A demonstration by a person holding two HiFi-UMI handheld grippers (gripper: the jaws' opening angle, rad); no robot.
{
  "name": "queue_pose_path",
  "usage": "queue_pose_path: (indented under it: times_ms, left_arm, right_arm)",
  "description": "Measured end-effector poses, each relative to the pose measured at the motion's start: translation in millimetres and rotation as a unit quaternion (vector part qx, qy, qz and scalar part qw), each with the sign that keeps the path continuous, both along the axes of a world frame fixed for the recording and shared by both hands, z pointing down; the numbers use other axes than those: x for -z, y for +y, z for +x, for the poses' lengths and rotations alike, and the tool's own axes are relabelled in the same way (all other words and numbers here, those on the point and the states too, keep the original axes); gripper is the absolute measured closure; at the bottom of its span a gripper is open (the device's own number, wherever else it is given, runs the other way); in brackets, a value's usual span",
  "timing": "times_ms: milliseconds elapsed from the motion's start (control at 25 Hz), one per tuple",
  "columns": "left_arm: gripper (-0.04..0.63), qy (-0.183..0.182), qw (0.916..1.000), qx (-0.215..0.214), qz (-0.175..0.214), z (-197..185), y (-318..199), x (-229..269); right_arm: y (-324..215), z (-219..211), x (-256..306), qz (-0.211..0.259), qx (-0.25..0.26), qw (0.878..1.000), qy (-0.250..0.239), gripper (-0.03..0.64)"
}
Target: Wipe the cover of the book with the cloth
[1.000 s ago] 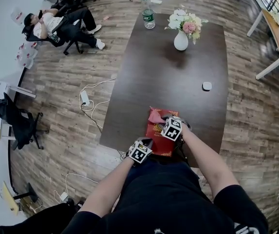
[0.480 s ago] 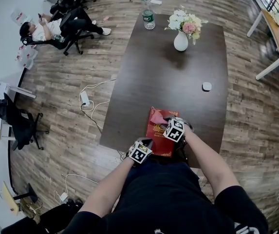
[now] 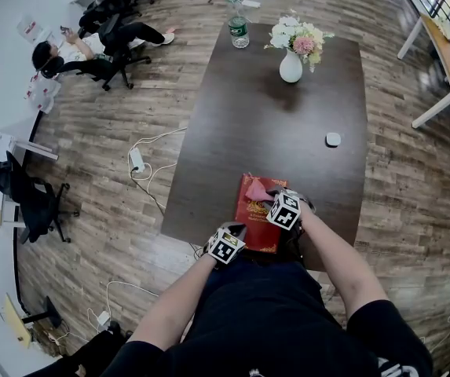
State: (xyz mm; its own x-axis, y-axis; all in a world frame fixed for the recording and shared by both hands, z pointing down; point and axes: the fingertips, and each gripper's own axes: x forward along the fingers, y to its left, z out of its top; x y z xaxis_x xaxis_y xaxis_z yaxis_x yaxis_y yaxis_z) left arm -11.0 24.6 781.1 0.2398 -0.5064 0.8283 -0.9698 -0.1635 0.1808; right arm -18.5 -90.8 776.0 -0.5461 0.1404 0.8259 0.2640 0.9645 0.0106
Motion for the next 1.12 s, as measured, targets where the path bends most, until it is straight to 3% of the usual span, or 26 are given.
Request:
queue_pose_path:
  times_ms: [840, 1120]
  left_arm:
    - [0.600, 0.003, 0.9999, 0.002, -0.014, 2, 4, 1]
    - [0.600, 0.004, 1.0000, -0.001, -0.002, 2, 1, 1]
  right_arm:
    - [-12, 22, 1, -0.009, -0.022, 1.000, -0.004, 0.506]
    - [-16, 31, 3, -0.015, -0.033, 0.999, -0.007, 0.506]
